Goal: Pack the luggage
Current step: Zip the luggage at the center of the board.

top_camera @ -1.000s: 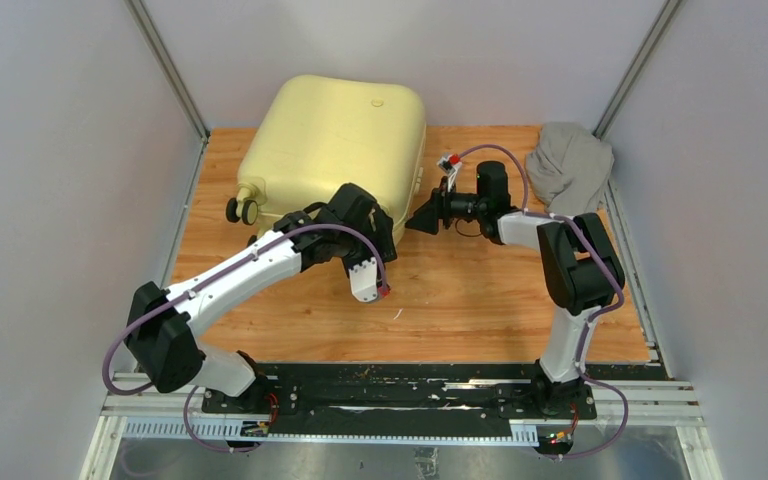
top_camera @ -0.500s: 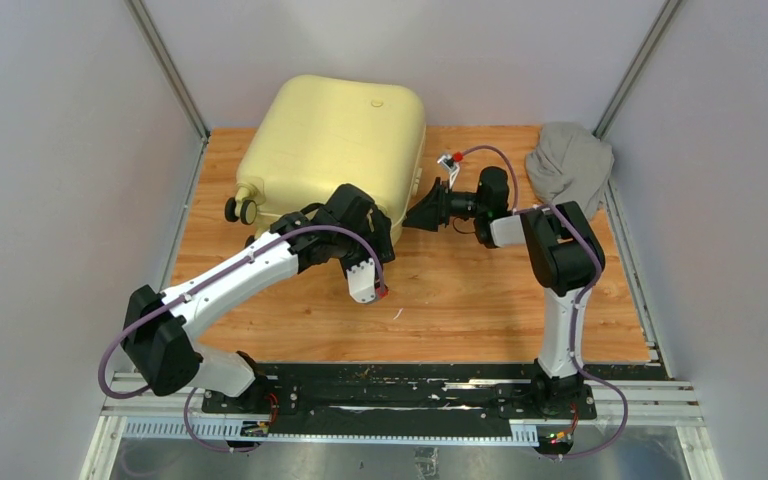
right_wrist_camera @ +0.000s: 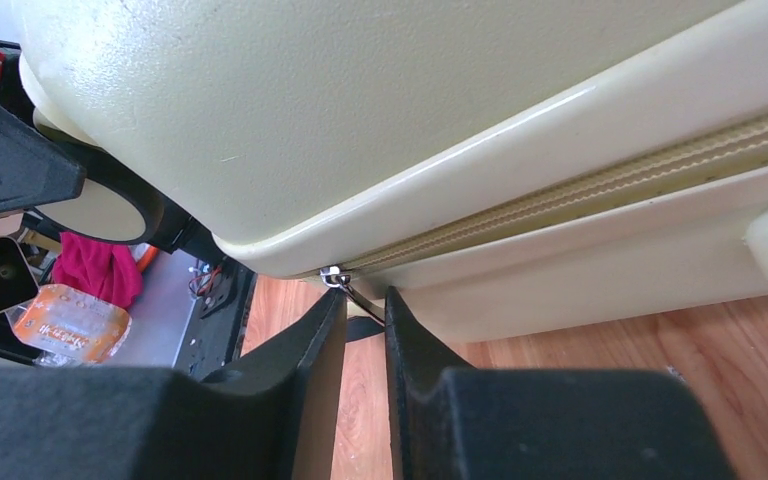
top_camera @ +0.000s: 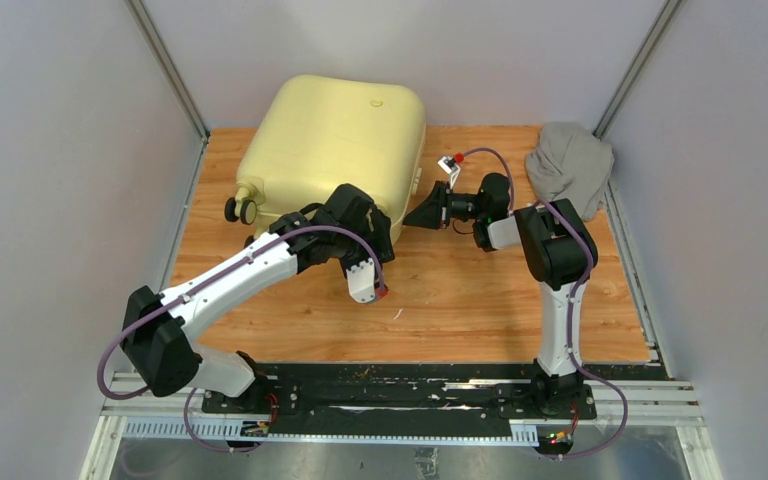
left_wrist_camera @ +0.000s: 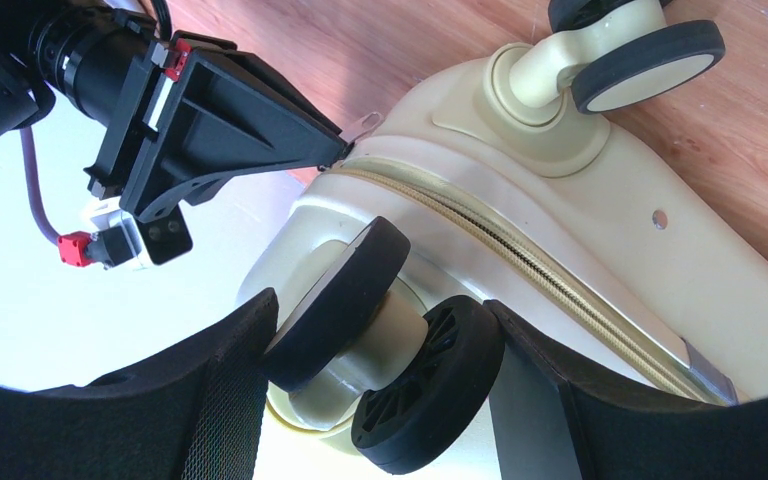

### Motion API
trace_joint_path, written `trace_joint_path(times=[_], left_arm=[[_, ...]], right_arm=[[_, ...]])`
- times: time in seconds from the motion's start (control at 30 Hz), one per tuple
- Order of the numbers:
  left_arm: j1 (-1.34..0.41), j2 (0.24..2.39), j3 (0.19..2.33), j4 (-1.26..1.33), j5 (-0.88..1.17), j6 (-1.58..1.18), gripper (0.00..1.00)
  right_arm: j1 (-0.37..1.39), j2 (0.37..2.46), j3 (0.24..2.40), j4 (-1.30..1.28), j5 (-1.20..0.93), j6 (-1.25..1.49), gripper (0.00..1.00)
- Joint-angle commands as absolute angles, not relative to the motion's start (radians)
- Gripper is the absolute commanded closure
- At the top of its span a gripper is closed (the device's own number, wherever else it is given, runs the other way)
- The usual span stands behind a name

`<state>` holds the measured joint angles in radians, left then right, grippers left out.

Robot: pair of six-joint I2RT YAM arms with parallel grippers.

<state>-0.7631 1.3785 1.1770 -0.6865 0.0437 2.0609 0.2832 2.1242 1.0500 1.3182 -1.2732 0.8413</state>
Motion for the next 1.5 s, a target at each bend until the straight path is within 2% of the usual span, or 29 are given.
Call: trace_joint_path(times=[0.0,0.13,0.2,0.27,0.3,0.63,0.9,1.17,1.47], left_arm=[[-0.769,1.309,1.238,-0.523,0.023,2.326,1.00],[-0.769,1.305,1.242,-0.528,0.018,2.326,1.00],[-0.769,1.304,1.249,-0.531,0.012,2.326,1.00],[-0.769,1.306,1.259,-0.536,0.004,2.322,1.00],[-0.769,1.307,1.264,-0.540,0.003,2.319,1.00],[-0.769,1.333,1.325,-0.545,0.002,2.305,1.00],[-0.769,1.375,1.399,-0.534,0.022,2.215,1.00],[-0.769,1.430,1.452,-0.497,0.043,2.145,1.00],[-0.782,1.531,1.577,-0.449,0.031,2.041,1.00]], right_arm=[[0.311,2.121,1.046,1.401,-1.259,0.850,0.76],[0.322,2.111,1.021,1.396,-1.246,0.829,0.78],[0.326,2.094,1.001,1.376,-1.233,0.802,0.85],[0.329,2.067,0.969,1.350,-1.205,0.757,0.98],[0.332,2.046,0.947,1.336,-1.183,0.727,1.00],[0.451,1.794,0.851,0.767,-0.905,0.210,1.00],[0.526,1.661,0.700,0.821,-0.687,0.192,1.00],[0.635,1.606,0.694,0.775,-0.700,0.174,1.00],[0.641,1.592,0.680,0.654,-0.710,0.146,1.00]])
